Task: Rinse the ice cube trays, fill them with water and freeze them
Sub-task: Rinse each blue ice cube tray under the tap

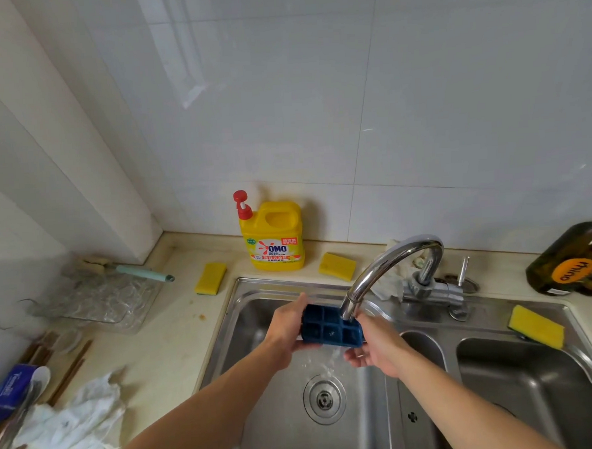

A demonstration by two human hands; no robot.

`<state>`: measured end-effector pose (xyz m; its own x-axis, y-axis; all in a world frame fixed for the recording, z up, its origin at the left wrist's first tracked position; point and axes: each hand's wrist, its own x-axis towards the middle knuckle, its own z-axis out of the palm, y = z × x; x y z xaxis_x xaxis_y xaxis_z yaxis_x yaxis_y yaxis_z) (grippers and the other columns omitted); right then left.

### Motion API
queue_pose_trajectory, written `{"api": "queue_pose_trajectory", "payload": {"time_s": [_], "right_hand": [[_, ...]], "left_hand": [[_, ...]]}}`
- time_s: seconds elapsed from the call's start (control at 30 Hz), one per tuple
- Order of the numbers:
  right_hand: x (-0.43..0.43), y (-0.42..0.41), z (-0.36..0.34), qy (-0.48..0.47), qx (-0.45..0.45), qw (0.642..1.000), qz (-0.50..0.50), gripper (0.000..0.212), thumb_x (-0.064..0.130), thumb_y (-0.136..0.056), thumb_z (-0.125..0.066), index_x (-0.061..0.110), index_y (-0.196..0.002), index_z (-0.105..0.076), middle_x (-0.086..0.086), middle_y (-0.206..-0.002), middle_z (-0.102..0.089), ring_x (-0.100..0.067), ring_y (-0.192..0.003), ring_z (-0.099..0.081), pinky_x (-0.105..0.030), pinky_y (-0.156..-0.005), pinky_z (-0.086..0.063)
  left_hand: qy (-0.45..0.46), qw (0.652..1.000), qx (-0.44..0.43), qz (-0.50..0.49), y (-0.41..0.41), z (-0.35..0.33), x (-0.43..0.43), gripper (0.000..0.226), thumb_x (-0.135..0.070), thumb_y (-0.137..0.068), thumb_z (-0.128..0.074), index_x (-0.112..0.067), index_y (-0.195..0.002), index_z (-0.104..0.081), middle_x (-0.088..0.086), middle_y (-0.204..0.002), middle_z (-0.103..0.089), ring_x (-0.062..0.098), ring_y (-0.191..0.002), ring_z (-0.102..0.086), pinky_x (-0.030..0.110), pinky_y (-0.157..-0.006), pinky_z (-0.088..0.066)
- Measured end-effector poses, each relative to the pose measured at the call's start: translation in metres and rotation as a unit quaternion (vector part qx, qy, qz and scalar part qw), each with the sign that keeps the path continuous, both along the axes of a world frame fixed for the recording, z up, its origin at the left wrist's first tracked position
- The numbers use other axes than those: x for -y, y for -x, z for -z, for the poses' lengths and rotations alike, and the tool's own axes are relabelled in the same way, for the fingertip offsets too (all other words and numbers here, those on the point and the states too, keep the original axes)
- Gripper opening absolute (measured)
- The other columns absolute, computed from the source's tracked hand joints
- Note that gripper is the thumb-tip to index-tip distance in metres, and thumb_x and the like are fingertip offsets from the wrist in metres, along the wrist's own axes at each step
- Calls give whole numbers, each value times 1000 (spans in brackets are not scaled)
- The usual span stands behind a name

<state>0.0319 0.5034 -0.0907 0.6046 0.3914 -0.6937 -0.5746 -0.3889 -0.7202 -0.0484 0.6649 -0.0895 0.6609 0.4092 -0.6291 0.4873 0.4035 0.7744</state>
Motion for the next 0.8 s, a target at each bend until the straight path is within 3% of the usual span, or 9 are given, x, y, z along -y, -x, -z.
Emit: {"api": "queue_pose_trajectory", "payload": {"time_s": [0.13, 0.43, 0.6, 0.8], "right_hand": [[11, -2, 2, 8, 1, 1000, 2, 50, 54, -104, -46, 7, -111, -64, -18, -85, -72, -25, -59, -66, -34, -60, -58], [41, -6, -14, 35, 70, 997, 1, 52, 53, -107, -38, 8, -108, -65, -15, -80, -69, -21, -60, -63, -31, -57, -56], [52, -12, -21, 18, 106, 994, 21, 54, 52, -107, -39, 5, -108, -64, -13, -77, -63, -19, -55, -60, -30, -53, -54], [58, -13, -14, 13, 108, 993, 55, 48, 53, -106, -42, 12, -105, -66, -10, -73, -69, -20, -53, -63, -31, -52, -54]], "left_hand": [[22, 1000, -5, 5, 0, 5, 10, 28, -30, -99, -58, -9, -107, -73, 17, -108, -73, 32, -98, -72, 38, -64, -61], [148, 988, -44, -24, -13, 24, 42, 34, -29, -107, -41, -4, -116, -64, 20, -108, -72, 35, -99, -71, 45, -67, -63], [182, 983, -18, 9, -23, 29, 56, 37, -29, -109, -35, -8, -118, -64, 17, -112, -73, 35, -108, -68, 46, -84, -61], [151, 988, 5, 24, -30, 29, 61, 34, -33, -105, -44, -11, -113, -70, 10, -94, -79, 28, -94, -71, 37, -72, -60]]}}
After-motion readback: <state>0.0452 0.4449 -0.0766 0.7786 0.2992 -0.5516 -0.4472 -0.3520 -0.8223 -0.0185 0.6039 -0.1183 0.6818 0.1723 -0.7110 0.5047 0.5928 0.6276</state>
